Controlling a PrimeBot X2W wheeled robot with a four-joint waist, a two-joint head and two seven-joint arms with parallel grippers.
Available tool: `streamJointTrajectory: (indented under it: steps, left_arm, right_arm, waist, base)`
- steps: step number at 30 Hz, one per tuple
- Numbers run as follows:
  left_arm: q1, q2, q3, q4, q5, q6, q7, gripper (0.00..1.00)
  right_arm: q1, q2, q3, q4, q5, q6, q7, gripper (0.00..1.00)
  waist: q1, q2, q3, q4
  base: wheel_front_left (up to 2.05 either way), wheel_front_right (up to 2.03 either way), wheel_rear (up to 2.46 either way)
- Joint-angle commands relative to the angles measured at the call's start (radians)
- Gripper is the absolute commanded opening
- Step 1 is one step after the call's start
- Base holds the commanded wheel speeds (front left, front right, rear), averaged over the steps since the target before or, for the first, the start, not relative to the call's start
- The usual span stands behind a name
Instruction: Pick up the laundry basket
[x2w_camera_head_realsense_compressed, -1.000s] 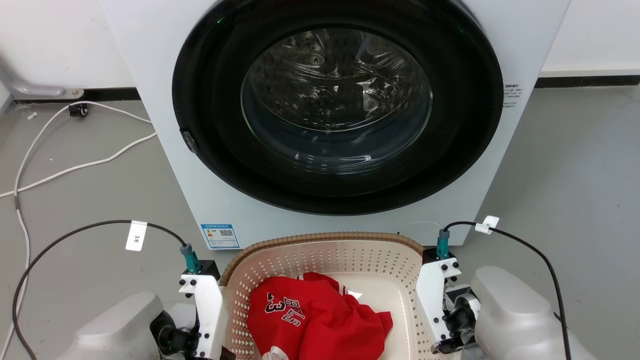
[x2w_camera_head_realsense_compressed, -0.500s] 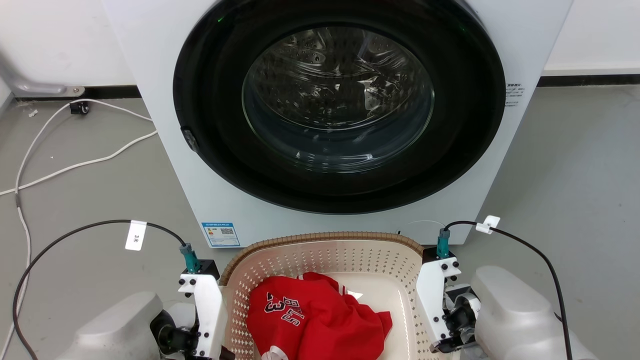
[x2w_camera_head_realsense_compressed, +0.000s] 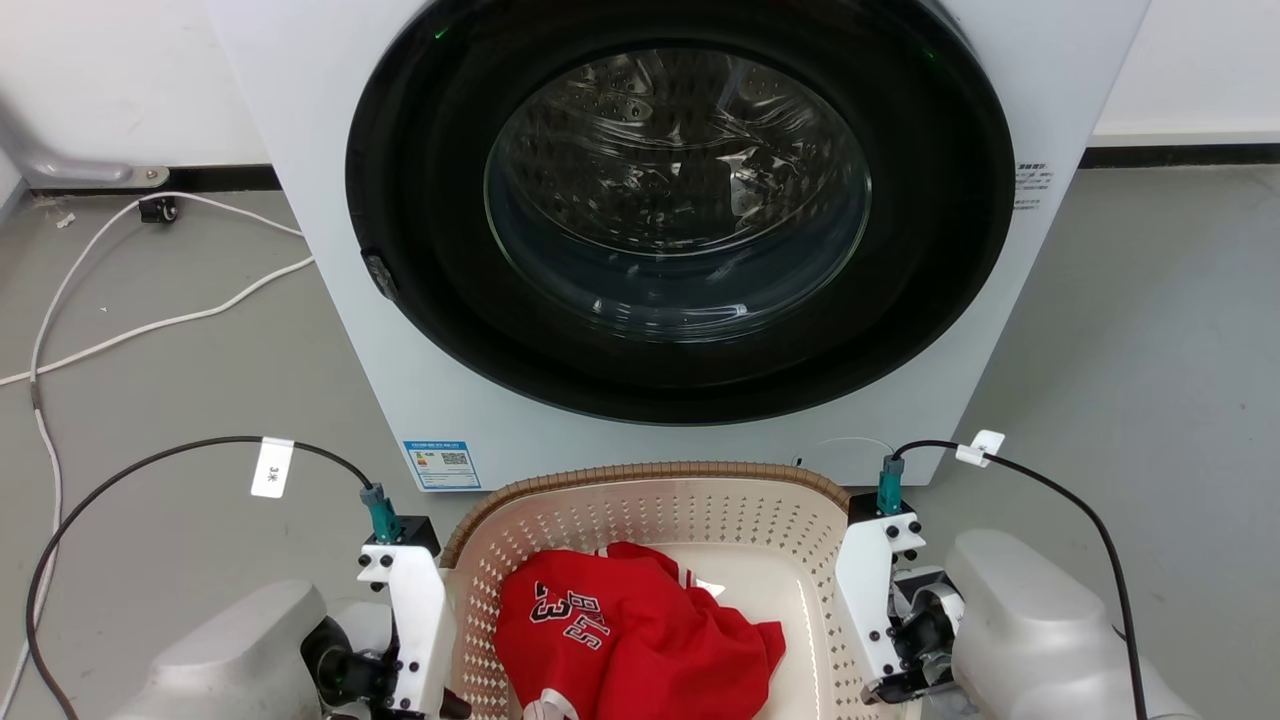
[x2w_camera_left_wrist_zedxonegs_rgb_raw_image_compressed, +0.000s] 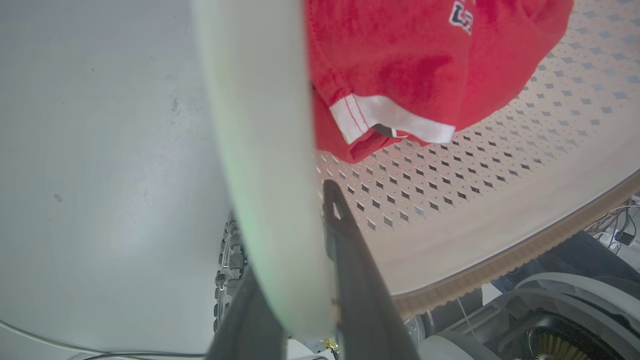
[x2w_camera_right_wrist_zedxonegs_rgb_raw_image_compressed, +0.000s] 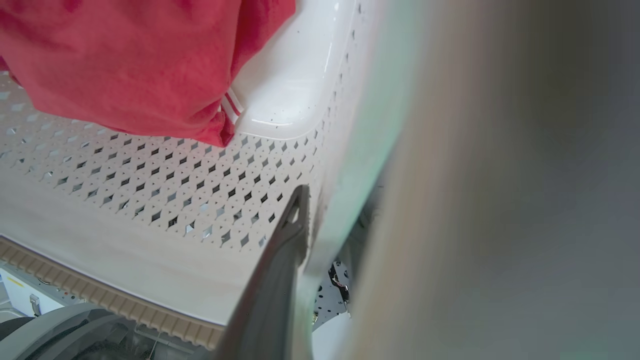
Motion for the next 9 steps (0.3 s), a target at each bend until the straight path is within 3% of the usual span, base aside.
streamJointTrajectory:
  steps: [1, 9]
  left_arm:
    - [-0.015, 0.017, 0.002, 0.009, 0.001, 0.002, 0.003, 0.0]
    - [-0.014, 0.018, 0.002, 0.009, 0.001, 0.002, -0.004, 0.0]
  right_arm:
    - [-0.013, -0.017, 0.006, 0.009, 0.003, 0.0, 0.0, 0.0]
    - [-0.015, -0.017, 0.015, 0.012, 0.012, 0.0, -0.006, 0.0]
  waist:
    - [-0.0001, 0.0, 0.0, 0.0]
    - [-0.0001, 0.0, 0.002, -0.001]
  base:
    - [0.0, 0.0, 0.0]
    - [0.0, 0.0, 0.0]
